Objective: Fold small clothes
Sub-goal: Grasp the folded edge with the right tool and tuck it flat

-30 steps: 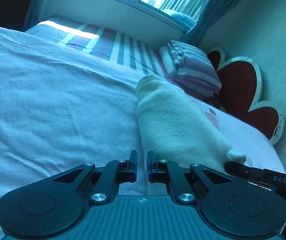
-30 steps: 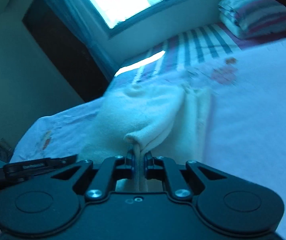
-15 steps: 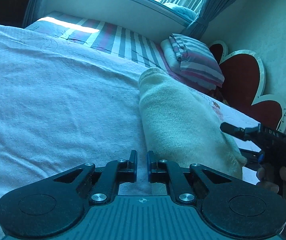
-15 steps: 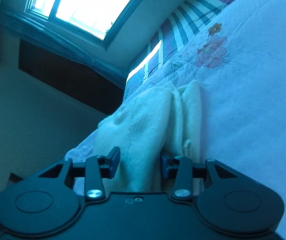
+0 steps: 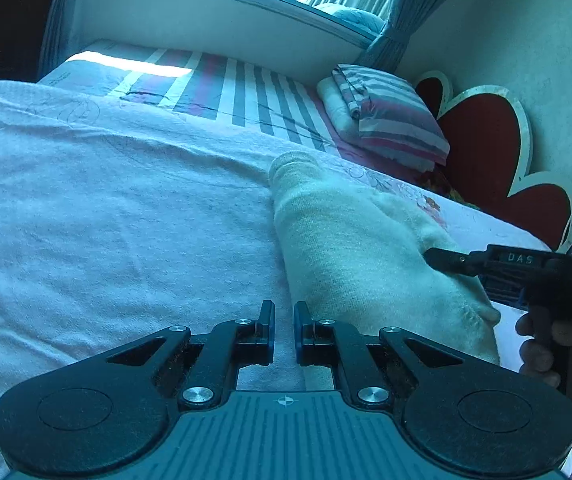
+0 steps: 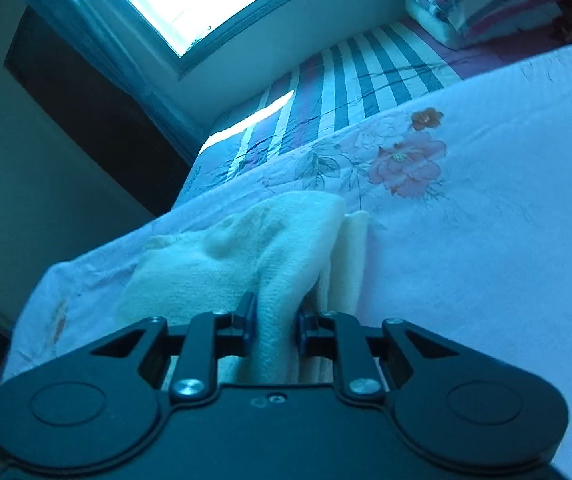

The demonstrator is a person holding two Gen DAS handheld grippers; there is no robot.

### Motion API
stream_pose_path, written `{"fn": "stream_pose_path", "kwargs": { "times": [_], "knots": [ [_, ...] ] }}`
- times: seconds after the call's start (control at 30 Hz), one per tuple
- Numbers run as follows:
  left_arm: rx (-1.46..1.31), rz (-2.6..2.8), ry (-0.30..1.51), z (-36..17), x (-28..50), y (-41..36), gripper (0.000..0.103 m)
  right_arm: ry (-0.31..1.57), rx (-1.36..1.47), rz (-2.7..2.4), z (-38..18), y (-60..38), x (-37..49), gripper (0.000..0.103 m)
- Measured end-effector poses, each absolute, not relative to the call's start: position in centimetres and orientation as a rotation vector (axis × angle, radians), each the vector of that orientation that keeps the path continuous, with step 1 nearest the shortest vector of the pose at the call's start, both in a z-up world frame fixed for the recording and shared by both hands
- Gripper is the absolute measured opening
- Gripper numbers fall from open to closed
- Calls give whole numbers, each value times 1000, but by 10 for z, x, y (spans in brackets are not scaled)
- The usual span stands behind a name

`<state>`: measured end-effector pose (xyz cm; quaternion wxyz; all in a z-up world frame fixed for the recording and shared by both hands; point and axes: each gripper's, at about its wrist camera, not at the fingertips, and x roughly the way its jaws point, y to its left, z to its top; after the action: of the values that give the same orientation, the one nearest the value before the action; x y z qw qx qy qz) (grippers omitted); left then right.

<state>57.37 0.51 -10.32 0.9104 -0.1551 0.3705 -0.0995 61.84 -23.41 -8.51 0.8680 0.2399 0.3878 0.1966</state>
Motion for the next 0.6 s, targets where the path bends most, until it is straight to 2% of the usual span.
{"fn": "stream_pose_path", "kwargs": {
  "times": [0.1,0.17,0.3,0.33,0.37,0.43,0.6],
  "knots": [
    [-298,-214,725,-96,565,9,7,728,480,390,-67,-245,580,33],
    [-335,-237,697,-94,563,14,7,744,499,407,-66,-250,556,41],
    [-373,-265,684,-95,561,10,7,804,447,417,-74,-238,540,40],
    [-368,-266,695,-97,563,7,7,829,420,395,-78,-232,541,36],
    [-345,-259,710,-99,564,3,7,827,392,381,-80,-228,541,24],
    [-300,-237,746,-102,568,-5,7,816,370,386,-78,-225,539,10],
    [-279,-314,721,-92,551,-12,7,810,350,360,-69,-233,519,7]
  ]
}}
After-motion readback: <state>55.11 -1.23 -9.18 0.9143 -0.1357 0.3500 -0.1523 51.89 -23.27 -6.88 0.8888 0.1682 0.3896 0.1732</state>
